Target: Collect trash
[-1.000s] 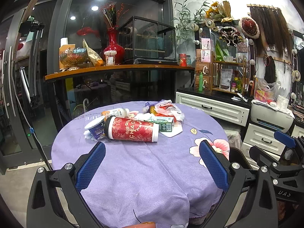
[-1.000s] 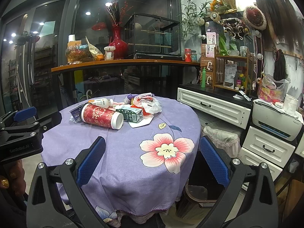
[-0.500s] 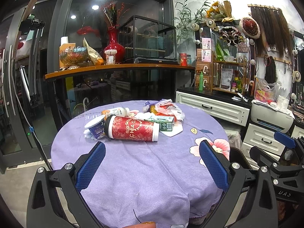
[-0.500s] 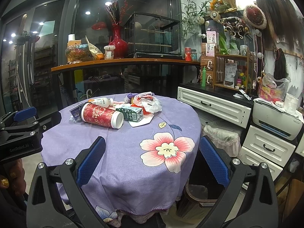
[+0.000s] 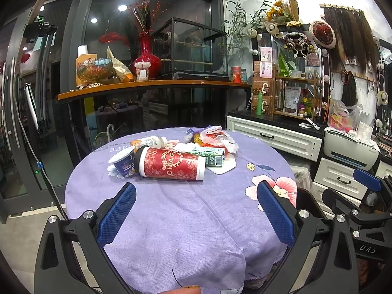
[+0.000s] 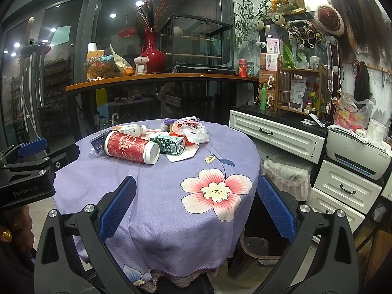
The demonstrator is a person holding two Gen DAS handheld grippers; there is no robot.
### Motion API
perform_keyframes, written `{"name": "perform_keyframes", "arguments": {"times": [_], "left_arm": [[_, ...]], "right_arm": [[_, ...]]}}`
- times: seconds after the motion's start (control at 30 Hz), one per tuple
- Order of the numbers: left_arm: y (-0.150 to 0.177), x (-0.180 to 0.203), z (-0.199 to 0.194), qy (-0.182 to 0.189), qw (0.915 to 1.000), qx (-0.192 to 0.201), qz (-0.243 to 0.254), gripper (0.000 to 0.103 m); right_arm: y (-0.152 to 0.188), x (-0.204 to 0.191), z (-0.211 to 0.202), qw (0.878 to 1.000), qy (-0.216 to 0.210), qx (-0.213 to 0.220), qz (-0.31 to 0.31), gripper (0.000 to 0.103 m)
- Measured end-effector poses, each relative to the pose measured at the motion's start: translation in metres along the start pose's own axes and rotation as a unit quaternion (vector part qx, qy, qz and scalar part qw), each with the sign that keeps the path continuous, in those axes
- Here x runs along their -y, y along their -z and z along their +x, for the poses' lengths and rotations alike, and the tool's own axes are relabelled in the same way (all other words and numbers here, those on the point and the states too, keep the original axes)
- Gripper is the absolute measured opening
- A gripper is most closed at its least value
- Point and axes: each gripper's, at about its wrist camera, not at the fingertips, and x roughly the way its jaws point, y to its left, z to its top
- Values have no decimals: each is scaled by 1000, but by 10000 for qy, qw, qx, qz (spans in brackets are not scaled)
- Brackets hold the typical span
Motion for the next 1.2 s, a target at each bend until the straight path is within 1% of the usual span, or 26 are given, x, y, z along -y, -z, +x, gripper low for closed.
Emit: {"name": "perform_keyframes", "arguments": {"times": [0.23,0.4,0.53,0.67,0.73,0.8,0.9,1.07,1.2], "left_arm": [[0,0,0,0,10000,-7,-1,98],[7,0,5,4,10000,-62,2,98],[10,-4,13,49,9998,-208,0,98],[14,-12,26,229,9987,-453,-63,98],[16,-16,34,223,9980,-598,-33,98],[21,-23,45,241,9963,-823,0,98],[23,-37,59,254,9935,-1104,-133,98],[21,-73,84,228,9877,-1479,-451,98],[17,-102,98,54,9856,-1586,-582,98]], "right_arm": [[5,1,6,10000,-5,-41,-1,98],[7,1,9,10000,-21,-92,-19,98],[7,2,21,9994,-171,-278,-107,98],[8,7,50,9960,-535,-708,-69,98],[8,7,67,9933,-705,-910,-101,98],[7,5,86,9881,-970,-1186,-166,98],[5,-3,114,9782,-1392,-1516,-282,98],[-7,-27,156,9641,-1909,-1744,-605,98],[-25,-55,190,9510,-2285,-1850,-957,98]]}}
